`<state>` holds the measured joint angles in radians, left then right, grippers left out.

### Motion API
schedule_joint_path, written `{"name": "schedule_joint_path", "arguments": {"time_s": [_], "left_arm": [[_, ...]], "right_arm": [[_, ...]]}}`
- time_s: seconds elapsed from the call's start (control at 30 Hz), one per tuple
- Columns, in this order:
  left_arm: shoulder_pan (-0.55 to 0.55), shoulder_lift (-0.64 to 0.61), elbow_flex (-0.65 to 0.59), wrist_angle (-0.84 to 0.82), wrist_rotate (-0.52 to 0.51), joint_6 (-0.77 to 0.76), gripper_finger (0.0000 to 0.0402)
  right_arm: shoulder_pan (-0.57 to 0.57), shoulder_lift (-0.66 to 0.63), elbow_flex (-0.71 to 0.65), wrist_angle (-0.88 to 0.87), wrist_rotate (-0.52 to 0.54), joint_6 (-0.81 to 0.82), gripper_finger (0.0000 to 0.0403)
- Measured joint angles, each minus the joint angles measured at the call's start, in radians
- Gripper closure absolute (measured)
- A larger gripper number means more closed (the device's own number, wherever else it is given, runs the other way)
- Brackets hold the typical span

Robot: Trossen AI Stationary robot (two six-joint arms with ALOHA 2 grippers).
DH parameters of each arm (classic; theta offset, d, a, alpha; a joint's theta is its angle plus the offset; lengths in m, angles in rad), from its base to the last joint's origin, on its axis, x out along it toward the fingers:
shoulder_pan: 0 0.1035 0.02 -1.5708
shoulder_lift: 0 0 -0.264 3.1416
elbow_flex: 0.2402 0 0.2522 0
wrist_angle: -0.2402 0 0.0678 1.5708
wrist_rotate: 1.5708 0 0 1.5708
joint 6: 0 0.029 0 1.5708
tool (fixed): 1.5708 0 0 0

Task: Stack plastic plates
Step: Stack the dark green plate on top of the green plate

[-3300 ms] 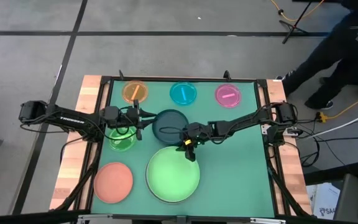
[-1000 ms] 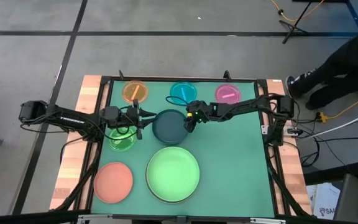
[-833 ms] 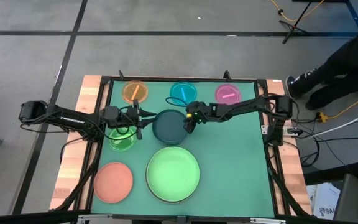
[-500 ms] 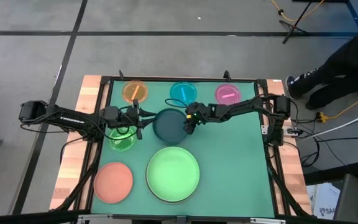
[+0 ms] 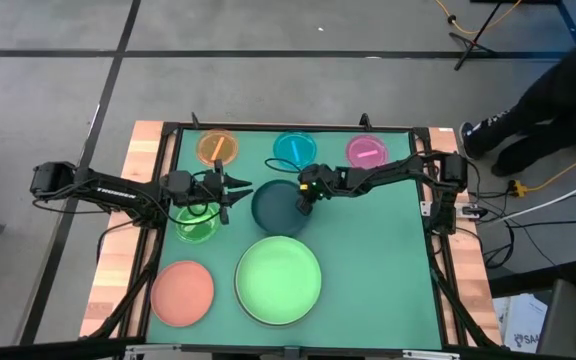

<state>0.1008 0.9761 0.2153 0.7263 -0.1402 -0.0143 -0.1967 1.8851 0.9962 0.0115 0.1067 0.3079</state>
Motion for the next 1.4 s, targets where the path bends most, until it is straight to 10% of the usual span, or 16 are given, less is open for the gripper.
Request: {"name": "schedule_joint_path", "arguments": {"time_s": [1.4], "left_arm": [[0.0, 0.0, 0.0, 0.0, -0.001, 0.025, 0.0312]], "right_arm": [[-0.079, -0.311, 0.051, -0.151, 0.048, -0.212, 0.0403]]}}
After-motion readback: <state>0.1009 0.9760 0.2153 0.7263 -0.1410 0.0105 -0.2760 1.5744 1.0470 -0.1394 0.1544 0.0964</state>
